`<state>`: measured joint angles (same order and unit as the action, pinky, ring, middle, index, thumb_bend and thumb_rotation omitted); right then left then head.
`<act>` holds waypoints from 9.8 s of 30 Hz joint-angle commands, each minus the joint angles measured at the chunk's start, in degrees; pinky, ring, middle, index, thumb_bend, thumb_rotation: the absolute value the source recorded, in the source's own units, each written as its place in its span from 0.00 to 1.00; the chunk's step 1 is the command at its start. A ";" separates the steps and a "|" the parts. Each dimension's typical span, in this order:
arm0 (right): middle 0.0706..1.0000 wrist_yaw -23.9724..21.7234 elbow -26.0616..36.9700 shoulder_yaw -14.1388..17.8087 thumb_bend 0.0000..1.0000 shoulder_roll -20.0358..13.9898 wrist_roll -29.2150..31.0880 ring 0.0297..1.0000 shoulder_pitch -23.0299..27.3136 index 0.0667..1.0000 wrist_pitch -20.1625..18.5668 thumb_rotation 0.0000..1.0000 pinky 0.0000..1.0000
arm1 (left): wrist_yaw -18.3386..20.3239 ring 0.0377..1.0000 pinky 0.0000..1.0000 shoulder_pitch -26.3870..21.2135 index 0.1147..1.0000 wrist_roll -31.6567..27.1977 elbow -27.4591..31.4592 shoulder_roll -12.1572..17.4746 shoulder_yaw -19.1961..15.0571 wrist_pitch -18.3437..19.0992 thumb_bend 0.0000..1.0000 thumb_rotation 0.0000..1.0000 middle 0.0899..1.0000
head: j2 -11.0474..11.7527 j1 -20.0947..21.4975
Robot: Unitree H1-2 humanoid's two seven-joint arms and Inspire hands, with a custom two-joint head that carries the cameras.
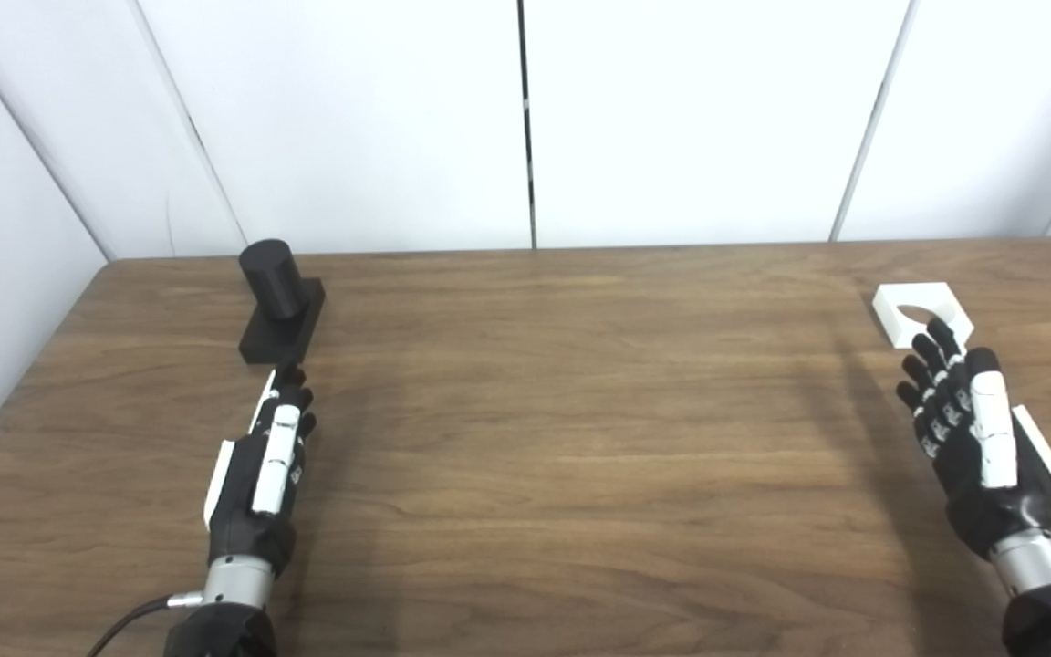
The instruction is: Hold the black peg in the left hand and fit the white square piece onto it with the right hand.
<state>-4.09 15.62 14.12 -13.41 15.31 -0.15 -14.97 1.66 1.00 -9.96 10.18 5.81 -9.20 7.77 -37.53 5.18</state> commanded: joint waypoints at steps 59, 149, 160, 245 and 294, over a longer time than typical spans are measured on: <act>1.00 -1.45 1.13 0.21 0.59 -3.85 0.07 1.00 2.36 1.00 -0.46 1.00 1.00 | -5.77 1.00 1.00 -18.51 0.96 60.80 -1.20 4.05 2.74 19.13 0.85 0.49 1.00 | 0.49 -3.62; 1.00 -2.02 9.27 1.45 0.52 -5.33 0.20 1.00 -2.29 1.00 -7.86 1.00 1.00 | 1.35 0.98 0.98 -42.36 0.86 85.58 -48.61 7.36 -1.69 19.14 0.89 0.66 0.96 | 3.93 -12.76; 1.00 -2.41 9.46 1.81 0.53 -5.62 0.57 1.00 -1.98 1.00 -7.95 1.00 1.00 | -0.53 0.98 1.00 -42.18 0.86 87.15 -51.76 7.80 -1.81 19.15 0.84 0.62 0.96 | 3.65 -13.09; 1.00 -2.38 6.74 -0.58 0.54 -2.40 -0.75 1.00 -1.02 1.00 -5.37 1.00 1.00 | 25.26 0.85 0.84 -13.13 0.42 79.34 6.76 -7.02 27.70 16.90 0.52 0.06 0.75 | 0.04 1.50; 0.99 -1.94 7.31 -0.52 0.49 -0.51 -1.78 1.00 -2.11 1.00 -3.86 1.00 1.00 | 43.08 0.84 0.86 -14.07 0.42 83.03 4.97 -12.06 32.19 19.09 0.52 0.07 0.77 | -1.24 3.74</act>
<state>-6.21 20.59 13.13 -13.21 13.04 -3.28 -20.69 42.01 -13.68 72.97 16.02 -5.63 22.82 26.52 -38.67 8.96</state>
